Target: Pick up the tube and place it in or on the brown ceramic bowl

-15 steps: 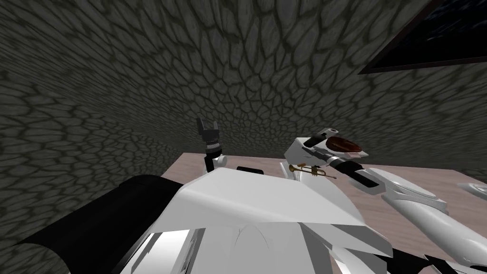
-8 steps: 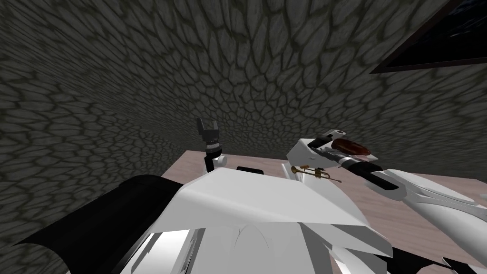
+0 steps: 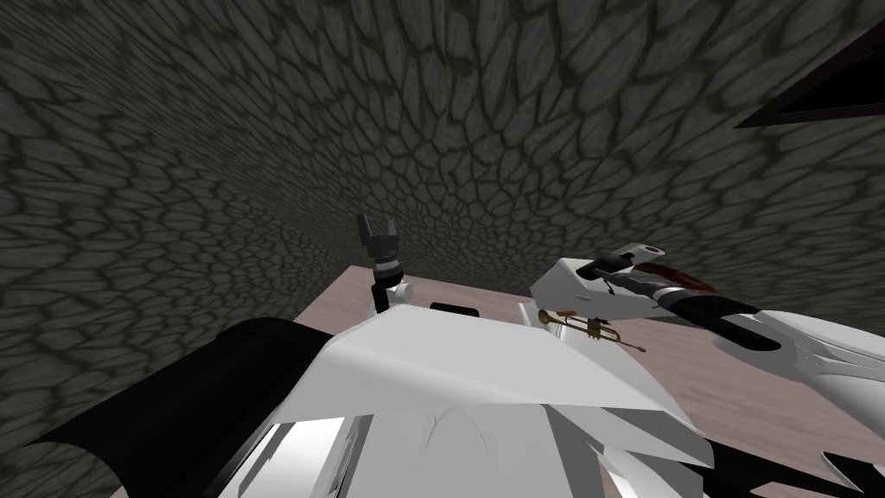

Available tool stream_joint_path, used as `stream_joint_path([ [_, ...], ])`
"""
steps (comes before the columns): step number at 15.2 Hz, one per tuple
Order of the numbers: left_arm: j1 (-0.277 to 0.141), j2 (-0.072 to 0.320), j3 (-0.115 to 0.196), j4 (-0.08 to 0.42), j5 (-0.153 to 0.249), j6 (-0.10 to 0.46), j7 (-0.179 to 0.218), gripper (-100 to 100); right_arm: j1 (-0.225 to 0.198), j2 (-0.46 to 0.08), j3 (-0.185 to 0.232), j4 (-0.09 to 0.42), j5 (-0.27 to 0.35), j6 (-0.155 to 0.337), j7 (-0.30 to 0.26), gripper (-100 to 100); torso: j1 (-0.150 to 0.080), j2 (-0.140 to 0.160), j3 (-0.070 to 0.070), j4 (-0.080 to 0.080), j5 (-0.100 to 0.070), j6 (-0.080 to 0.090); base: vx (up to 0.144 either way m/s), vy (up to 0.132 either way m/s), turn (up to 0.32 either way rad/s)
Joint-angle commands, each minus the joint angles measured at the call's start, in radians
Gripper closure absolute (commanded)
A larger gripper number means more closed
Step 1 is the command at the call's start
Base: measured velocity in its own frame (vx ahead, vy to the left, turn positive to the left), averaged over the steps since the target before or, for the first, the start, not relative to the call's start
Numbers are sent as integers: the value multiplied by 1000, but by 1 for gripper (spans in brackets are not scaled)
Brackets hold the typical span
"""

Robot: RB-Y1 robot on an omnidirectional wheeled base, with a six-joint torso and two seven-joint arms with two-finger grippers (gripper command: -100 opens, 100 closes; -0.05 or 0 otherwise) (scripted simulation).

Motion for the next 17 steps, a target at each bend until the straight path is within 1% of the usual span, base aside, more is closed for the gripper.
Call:
stream_joint_path([
  [1,0,0,0,0,0,0,0,0,-11,-12,0,43,5,12,1,-100,0,0,0,0,0,0,-5,25,129],
  [3,0,0,0,0,0,0,0,0,-11,-12,0,43,5,12,1,-100,-1,0,0,0,0,1,-1,12,-17],
  [4,0,0,0,0,0,0,0,0,-28,-24,4,83,13,28,-1,-100,-2,0,0,0,-1,1,-3,16,113],
  [5,0,0,0,0,0,0,0,0,-45,-32,9,111,21,43,-3,-100,-2,0,0,0,-1,0,-3,30,269],
  [6,0,0,0,0,0,0,0,0,-45,-32,9,121,21,43,-3,-100,-1,-1,0,0,0,0,1,26,194],
  [7,0,0,0,0,0,0,0,0,-60,-39,13,155,27,57,-5,-100,-1,-1,-1,0,0,0,5,25,139],
  [8,0,0,0,0,0,0,0,0,-60,-39,13,155,27,57,-5,-100,-1,-1,-1,0,-1,0,7,23,96],
  [11,0,0,0,0,0,0,0,0,-98,-48,25,238,42,95,-10,-100,-1,-1,-1,0,0,0,8,24,188],
  [13,0,0,0,0,0,0,0,0,-116,-48,31,274,48,113,-13,-100,-1,-2,-1,-1,0,0,14,22,194],
  [14,0,0,0,0,0,0,0,0,-116,-48,31,274,48,113,-13,-100,-1,-2,-1,-1,-1,0,12,16,79],
  [16,0,0,0,0,0,0,0,0,-127,-45,35,297,52,126,-16,-100,-2,-1,-1,0,-1,1,8,12,58],
  [17,0,0,0,0,0,0,0,0,-127,-45,35,297,52,126,-16,-100,-2,-1,-1,0,-1,1,4,11,67],
])
